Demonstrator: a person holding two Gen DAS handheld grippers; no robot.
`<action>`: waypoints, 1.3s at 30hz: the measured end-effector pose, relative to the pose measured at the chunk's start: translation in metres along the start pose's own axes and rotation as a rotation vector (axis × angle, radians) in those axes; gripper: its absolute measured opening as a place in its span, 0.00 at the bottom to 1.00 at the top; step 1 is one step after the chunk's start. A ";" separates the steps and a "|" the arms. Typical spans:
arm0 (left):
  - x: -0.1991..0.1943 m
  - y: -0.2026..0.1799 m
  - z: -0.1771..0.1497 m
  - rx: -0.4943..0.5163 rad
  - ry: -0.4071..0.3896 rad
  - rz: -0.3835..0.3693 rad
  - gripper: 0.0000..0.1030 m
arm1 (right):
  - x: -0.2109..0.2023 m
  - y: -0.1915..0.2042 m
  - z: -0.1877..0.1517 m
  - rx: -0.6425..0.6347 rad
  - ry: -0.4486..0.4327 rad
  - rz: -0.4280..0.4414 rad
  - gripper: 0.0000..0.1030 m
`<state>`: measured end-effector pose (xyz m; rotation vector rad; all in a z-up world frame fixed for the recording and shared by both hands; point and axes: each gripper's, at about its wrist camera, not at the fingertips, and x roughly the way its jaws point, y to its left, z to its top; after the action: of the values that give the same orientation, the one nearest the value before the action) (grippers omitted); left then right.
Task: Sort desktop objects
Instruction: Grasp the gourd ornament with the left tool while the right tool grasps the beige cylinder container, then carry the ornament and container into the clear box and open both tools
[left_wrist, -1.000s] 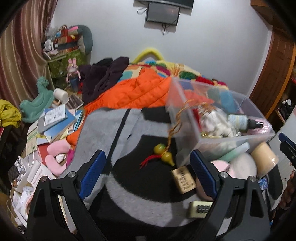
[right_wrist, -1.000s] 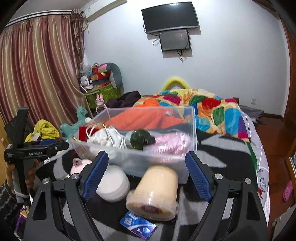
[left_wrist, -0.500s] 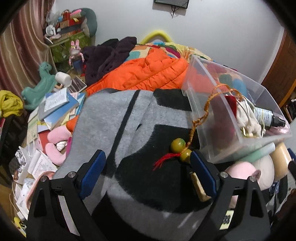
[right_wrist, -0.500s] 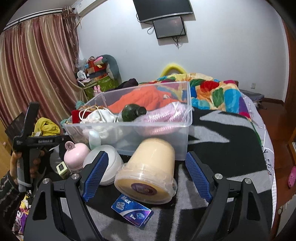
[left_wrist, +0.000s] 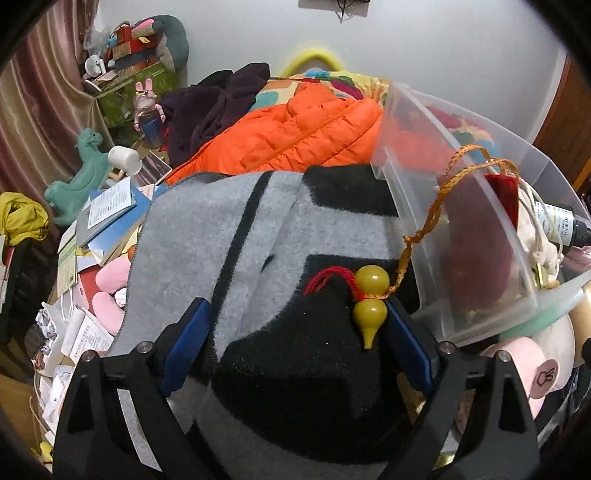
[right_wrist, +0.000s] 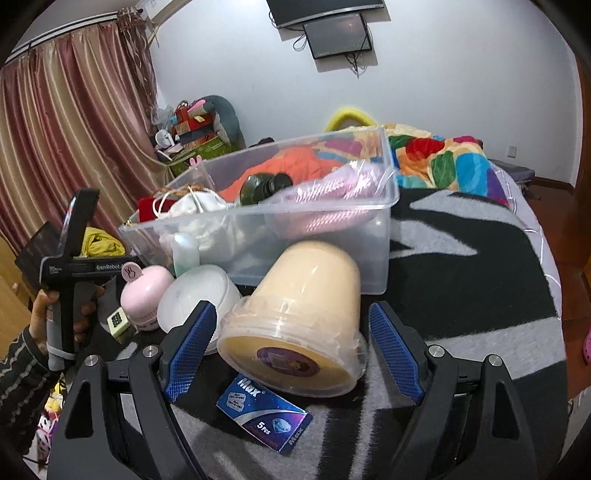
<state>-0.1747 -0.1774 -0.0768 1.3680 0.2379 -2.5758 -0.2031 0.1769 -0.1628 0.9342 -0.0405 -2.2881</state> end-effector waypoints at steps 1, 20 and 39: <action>0.000 0.001 0.000 -0.004 -0.002 -0.003 0.87 | 0.001 0.001 -0.001 -0.001 0.003 -0.006 0.80; -0.008 0.005 0.005 -0.031 -0.100 0.018 0.19 | -0.015 -0.016 -0.004 0.118 -0.034 0.050 0.66; -0.078 -0.008 -0.019 -0.004 -0.265 0.002 0.16 | -0.041 -0.033 0.001 0.183 -0.112 0.054 0.65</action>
<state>-0.1192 -0.1565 -0.0226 1.0080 0.1969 -2.7154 -0.2009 0.2267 -0.1454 0.8837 -0.3237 -2.3129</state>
